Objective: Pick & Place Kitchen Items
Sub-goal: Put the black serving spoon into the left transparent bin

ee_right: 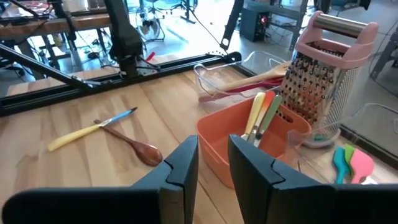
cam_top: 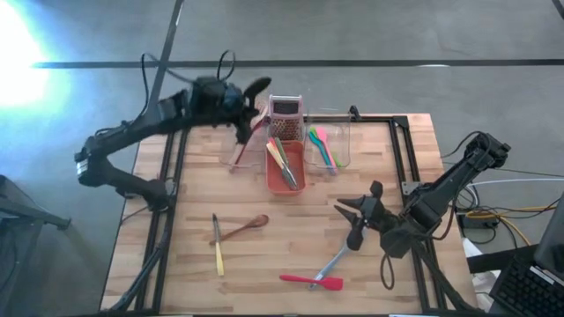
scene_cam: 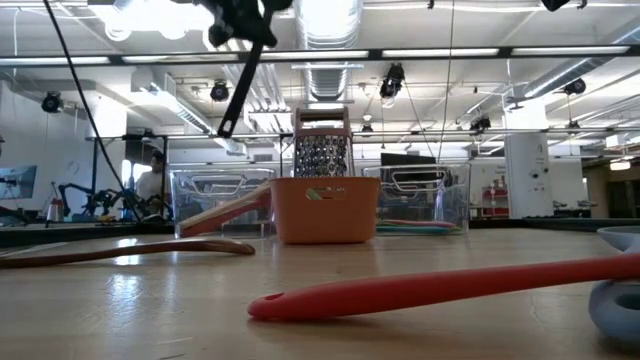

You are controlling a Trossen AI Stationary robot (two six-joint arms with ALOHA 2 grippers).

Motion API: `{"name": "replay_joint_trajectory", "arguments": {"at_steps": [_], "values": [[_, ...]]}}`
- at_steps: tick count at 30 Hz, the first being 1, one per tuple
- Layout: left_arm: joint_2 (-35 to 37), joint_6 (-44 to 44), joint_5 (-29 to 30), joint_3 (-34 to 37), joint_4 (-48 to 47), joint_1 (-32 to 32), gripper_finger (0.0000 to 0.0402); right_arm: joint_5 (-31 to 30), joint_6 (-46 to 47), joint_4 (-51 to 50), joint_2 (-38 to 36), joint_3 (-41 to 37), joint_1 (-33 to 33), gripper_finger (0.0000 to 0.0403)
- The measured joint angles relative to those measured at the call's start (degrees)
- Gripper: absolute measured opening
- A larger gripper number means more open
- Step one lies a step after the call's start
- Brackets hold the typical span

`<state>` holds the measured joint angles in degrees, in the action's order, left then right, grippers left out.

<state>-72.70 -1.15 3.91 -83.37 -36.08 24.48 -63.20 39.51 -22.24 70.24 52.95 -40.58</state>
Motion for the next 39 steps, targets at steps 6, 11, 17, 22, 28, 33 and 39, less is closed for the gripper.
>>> {"name": "replay_joint_trajectory", "arguments": {"at_steps": [6,11,17,22,28,33,39], "values": [[-5.7,-0.7,-4.3,-0.6,0.0,8.5,0.0020,0.0,0.0,-0.3,0.0,-0.2,0.0,0.0091],[-10.4,-2.0,-8.9,-0.4,0.0,13.1,0.0020,0.0,-0.1,-0.5,0.0,-0.6,0.0,0.0093],[-15.1,-3.5,-11.3,-0.3,0.0,16.5,0.0020,0.2,0.7,-1.5,0.0,-0.7,0.0,0.0081],[-17.6,-7.2,-17.3,-0.2,-0.1,19.4,0.0020,0.2,0.8,-1.5,0.0,-0.8,0.0,0.0075],[-19.2,-9.0,-18.9,-0.1,-3.1,22.6,0.0020,0.2,2.5,-1.5,0.0,-1.3,0.0,0.0081],[-21.3,-11.1,-24.9,0.6,-3.6,24.5,0.0020,0.2,3.0,-1.5,0.0,-1.6,0.0,0.0090],[-24.9,-11.4,-26.9,1.9,-3.7,24.6,0.0020,0.2,3.6,-1.5,0.0,-1.6,0.0,0.0088]]}}
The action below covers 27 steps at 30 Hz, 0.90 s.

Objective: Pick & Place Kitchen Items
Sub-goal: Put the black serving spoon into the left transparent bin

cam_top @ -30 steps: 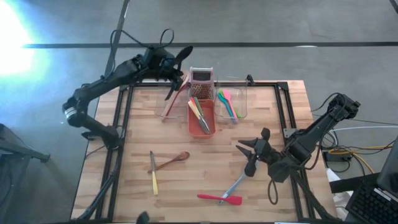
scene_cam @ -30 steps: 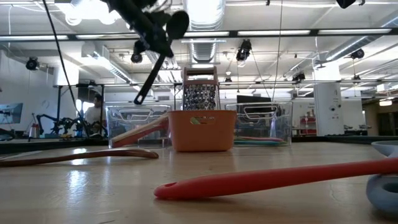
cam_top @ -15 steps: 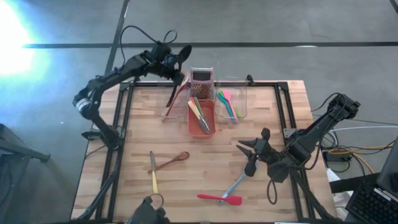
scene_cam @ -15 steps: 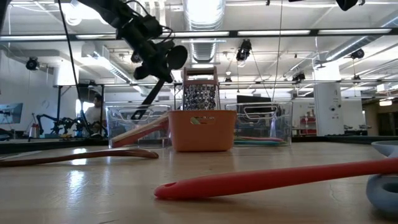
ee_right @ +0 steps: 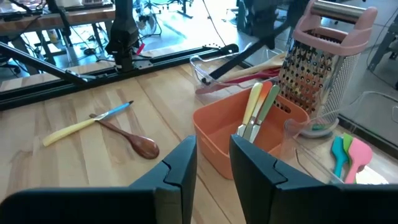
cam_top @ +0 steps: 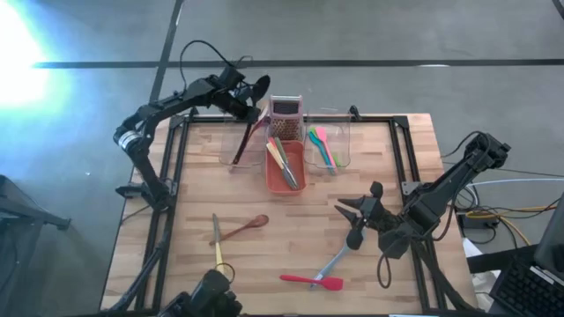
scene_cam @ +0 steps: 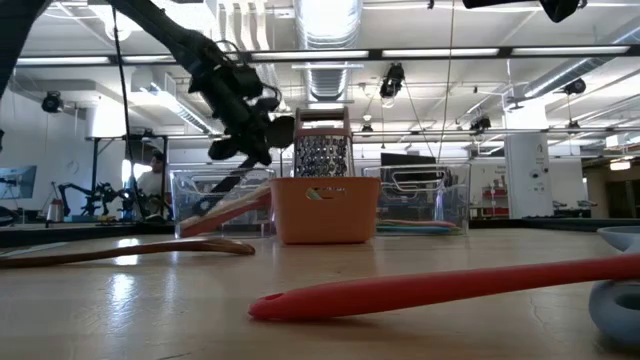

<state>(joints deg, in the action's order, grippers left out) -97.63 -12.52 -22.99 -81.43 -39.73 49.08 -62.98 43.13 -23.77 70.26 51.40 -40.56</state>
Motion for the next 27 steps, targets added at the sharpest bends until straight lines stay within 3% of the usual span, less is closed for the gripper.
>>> {"name": "replay_joint_trajectory", "arguments": {"at_steps": [17,27], "values": [[-7.9,-1.1,2.0,1.9,2.4,1.2,0.0021,0.0,-0.2,0.0,0.0,-0.1,0.0,0.0090],[-6.2,0.0,2.3,1.9,1.6,1.4,0.0093,0.0,-0.2,0.0,0.0,-0.1,0.0,0.0082]]}}
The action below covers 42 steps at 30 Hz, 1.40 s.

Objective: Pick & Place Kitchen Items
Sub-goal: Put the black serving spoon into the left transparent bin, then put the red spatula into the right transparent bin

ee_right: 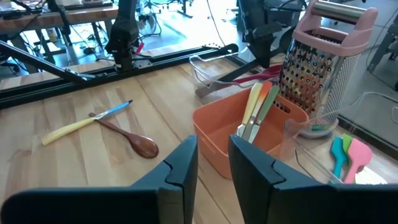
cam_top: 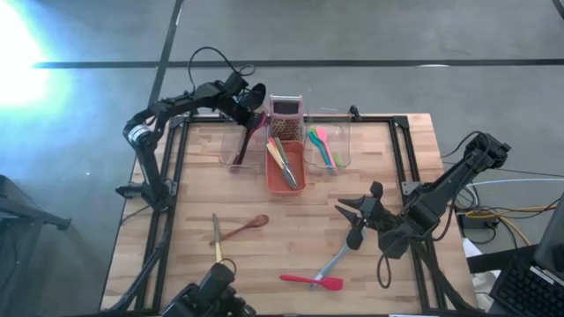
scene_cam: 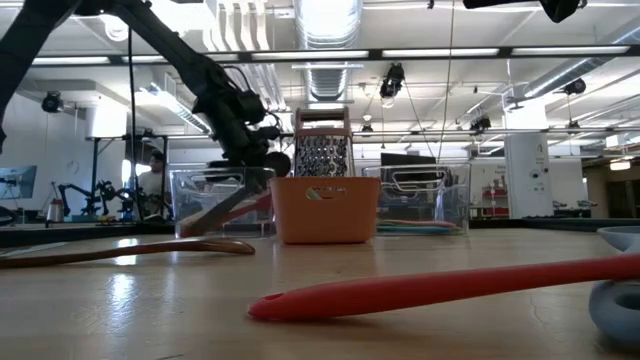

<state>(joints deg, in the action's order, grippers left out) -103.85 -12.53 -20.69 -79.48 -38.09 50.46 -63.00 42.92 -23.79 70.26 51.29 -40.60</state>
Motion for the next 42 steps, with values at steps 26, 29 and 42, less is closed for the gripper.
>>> {"name": "replay_joint_trajectory", "arguments": {"at_steps": [26,29,42], "values": [[27.0,5.2,-4.0,-3.7,-14.7,-0.9,0.0128,-0.1,-0.9,0.0,0.0,-0.6,0.0,0.0081],[32.3,5.2,-4.1,-2.3,-14.1,-2.8,0.0128,-0.1,-1.3,0.0,0.0,-0.6,0.0,0.0075],[50.8,0.3,-3.9,14.5,6.6,-21.2,0.0126,-0.1,-1.6,0.1,0.0,-0.5,0.0,0.0078]]}}
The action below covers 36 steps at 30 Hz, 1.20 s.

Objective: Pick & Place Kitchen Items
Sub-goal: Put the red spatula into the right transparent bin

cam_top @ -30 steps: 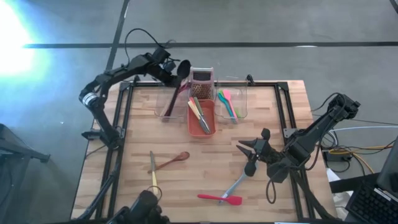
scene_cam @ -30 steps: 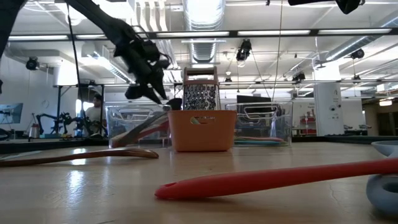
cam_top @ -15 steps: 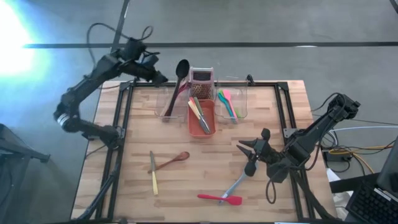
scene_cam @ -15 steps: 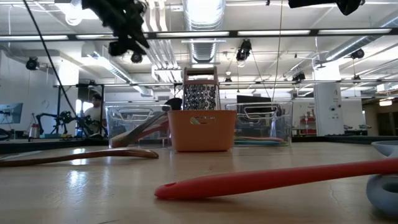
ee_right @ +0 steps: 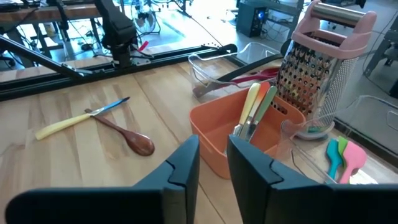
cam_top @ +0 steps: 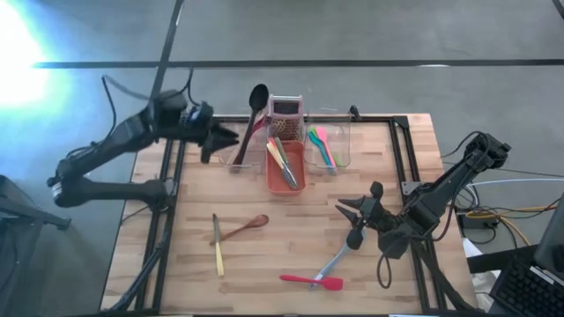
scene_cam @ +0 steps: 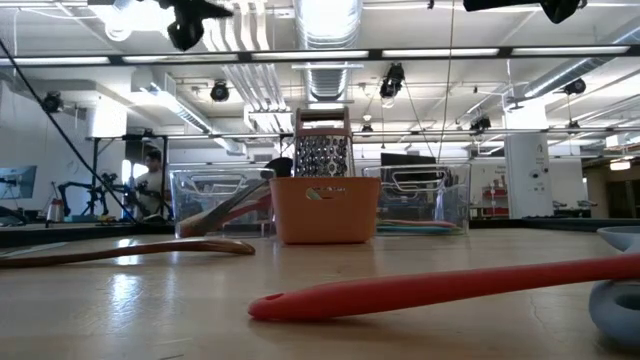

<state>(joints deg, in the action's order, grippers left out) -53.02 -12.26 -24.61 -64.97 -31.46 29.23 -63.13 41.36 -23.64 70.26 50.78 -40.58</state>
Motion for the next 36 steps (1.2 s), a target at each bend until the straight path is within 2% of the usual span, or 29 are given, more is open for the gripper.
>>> {"name": "replay_joint_trajectory", "arguments": {"at_steps": [11,16,20,23,27,32,36], "values": [[12.5,-3.5,0.0,22.6,41.9,-20.2,0.0126,0.0,0.0,0.0,0.0,-0.1,0.0,0.0072],[12.6,-4.4,0.1,32.4,60.5,-25.9,0.0126,-0.2,-1.1,0.1,0.0,0.2,0.0,0.0064],[10.4,-11.3,0.6,36.9,72.9,-27.0,0.0126,-1.8,-1.6,0.3,0.0,0.5,0.0,0.0064],[10.2,-13.3,0.6,37.9,73.8,-27.2,0.0124,-1.7,-1.6,0.3,0.1,0.5,0.0,0.0067],[10.3,-5.4,1.6,39.5,71.4,-30.5,0.0108,-1.5,-1.6,0.2,0.1,0.5,0.0,0.0072],[10.3,3.1,11.1,41.0,70.9,-36.8,0.0081,-1.4,-1.6,0.2,0.1,0.5,0.0,0.0077],[10.3,11.6,21.2,40.5,68.1,-43.2,0.0067,-1.4,-1.5,0.2,0.1,0.4,0.0,0.0077]]}}
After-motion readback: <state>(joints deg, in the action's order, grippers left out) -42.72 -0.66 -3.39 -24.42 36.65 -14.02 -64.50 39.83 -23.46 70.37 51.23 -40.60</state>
